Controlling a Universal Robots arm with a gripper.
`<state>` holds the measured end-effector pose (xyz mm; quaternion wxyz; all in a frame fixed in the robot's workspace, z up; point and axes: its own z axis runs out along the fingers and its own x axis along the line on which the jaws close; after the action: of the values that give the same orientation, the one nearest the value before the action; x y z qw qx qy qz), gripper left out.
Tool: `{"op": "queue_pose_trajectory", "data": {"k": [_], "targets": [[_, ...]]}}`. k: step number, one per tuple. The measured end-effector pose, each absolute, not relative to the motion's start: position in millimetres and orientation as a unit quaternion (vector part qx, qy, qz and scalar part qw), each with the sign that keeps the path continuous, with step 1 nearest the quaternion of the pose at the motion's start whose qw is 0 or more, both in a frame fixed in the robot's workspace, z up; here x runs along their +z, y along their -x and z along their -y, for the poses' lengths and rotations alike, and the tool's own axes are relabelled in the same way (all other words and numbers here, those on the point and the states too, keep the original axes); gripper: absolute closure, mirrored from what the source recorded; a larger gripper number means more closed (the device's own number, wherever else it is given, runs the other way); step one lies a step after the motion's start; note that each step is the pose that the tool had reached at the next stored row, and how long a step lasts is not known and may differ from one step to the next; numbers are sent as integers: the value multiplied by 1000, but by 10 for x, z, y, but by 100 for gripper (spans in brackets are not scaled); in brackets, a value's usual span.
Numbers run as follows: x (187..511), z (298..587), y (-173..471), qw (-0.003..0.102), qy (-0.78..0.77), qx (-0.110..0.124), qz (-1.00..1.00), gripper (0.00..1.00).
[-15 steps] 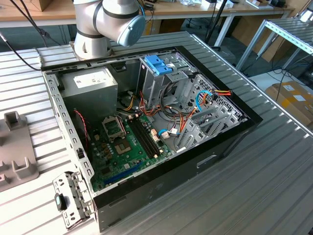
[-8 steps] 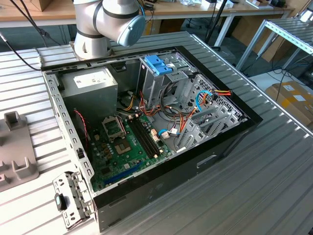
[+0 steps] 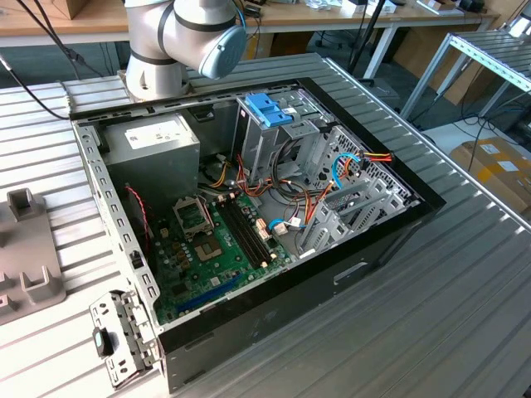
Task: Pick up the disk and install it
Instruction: 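Pick up the disk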
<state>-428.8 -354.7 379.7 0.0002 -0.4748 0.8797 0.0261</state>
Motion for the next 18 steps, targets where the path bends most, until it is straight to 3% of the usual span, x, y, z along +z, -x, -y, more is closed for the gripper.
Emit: {"op": "queue_pose_trajectory", "data": {"k": [18], "targets": [[3797,3547,4288,0,486,26,-873,89]]}}
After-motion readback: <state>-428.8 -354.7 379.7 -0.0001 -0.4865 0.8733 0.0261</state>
